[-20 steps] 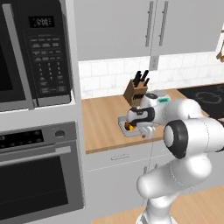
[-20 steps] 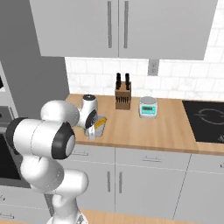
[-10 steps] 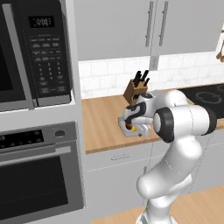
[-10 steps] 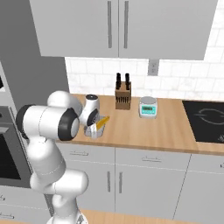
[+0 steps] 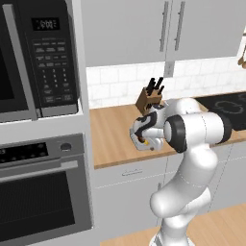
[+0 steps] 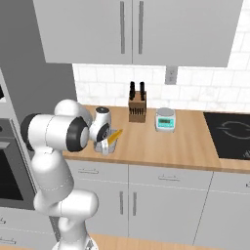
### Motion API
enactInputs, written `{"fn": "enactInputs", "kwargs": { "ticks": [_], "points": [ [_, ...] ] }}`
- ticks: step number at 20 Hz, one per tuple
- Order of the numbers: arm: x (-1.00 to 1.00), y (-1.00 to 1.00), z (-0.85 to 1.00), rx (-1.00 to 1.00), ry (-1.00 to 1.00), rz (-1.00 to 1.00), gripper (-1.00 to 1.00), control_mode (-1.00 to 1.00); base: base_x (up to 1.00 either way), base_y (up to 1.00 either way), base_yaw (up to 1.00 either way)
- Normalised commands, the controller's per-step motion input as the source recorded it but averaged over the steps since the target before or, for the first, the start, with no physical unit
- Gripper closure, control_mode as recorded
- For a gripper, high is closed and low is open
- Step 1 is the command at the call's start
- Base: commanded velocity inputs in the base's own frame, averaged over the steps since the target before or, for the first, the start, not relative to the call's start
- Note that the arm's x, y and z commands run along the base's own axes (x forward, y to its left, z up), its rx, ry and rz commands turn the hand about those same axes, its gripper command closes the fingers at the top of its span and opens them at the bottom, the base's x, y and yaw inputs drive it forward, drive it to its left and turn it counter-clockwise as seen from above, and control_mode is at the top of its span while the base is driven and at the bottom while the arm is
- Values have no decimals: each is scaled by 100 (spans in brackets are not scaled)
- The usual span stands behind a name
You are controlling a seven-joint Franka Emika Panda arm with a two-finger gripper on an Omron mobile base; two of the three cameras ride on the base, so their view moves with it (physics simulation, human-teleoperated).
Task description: Take the meat container that has the chicken drumstick and place it on the second highest rack of the freezer. Then take the vegetable container that has the bell pepper and corn and place it on the highest rack of the freezer.
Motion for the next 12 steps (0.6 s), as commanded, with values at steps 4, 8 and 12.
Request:
{"fn": "enactInputs", "kwargs": {
  "ticks": [4,8,12],
  "points": [
    [-16,0,-36,0,0,0,-100,-100,0,0,0],
    [-39,0,-9,0,0,0,-100,-100,0,0,0],
    [-3,0,0,0,3,0,-100,-100,0,0,0]
  ]
}}
